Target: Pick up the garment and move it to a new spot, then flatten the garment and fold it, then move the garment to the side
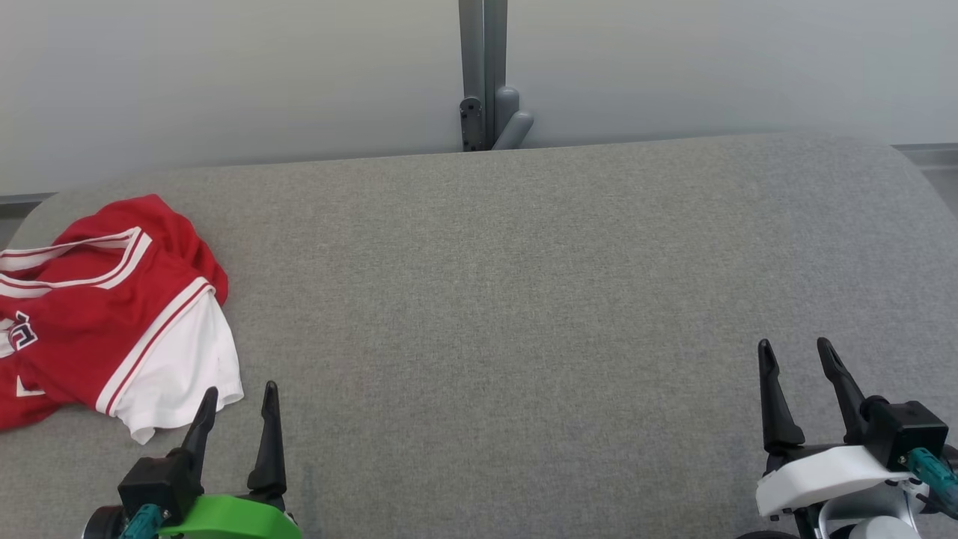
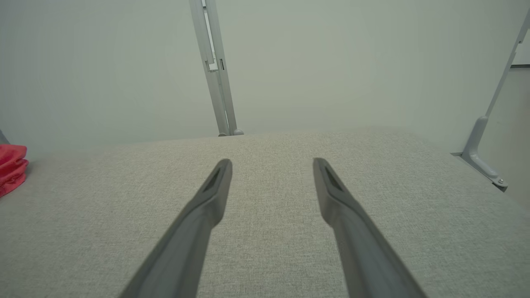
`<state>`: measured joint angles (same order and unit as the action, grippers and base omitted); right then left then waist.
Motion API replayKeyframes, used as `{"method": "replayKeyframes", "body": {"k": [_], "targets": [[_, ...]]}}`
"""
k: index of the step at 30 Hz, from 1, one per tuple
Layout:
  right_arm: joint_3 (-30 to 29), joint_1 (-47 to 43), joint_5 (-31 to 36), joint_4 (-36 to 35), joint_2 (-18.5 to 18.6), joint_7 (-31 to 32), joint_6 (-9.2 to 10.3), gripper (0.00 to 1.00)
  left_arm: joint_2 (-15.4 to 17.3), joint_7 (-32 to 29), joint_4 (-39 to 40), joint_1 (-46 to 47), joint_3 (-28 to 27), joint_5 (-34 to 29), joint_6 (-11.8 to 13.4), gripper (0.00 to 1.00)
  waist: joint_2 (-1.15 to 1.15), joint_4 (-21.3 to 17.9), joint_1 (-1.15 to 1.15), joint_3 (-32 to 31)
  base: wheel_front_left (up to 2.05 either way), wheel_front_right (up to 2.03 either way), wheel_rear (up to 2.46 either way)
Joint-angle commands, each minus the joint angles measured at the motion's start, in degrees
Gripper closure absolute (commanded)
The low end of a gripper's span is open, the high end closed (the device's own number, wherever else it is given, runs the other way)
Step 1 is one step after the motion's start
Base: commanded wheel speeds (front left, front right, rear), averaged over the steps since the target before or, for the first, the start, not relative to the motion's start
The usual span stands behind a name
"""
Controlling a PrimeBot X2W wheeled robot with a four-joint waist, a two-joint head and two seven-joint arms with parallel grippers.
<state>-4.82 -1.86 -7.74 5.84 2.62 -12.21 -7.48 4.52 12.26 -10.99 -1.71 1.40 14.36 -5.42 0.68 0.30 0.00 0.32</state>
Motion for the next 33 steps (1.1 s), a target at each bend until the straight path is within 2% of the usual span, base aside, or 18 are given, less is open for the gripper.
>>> {"method": "replayKeyframes", "body": {"k": [1,19,33], "targets": [[-0.18,-0.29,1.1,-0.43,0.32,-0.54,-0.02,0.0,0.42,0.48,0.22,-0.21,-0.3,-1.21,-0.17,0.0,-0.54,0.05,0.0,0.01,0.0,0.0,0.0],[-1.11,-1.44,8.39,-0.15,0.37,-2.61,-0.01,0.0,-0.12,2.57,-1.04,-1.1,-1.03,-9.61,-1.06,0.0,-0.64,0.03,0.0,0.02,0.0,0.0,0.0],[-1.67,-1.65,8.03,0.67,0.38,-3.04,-0.01,0.0,-0.57,2.92,-2.63,-0.86,-1.38,-10.07,-1.7,0.0,-0.68,0.02,0.0,-0.05,0.0,0.0,0.0]]}}
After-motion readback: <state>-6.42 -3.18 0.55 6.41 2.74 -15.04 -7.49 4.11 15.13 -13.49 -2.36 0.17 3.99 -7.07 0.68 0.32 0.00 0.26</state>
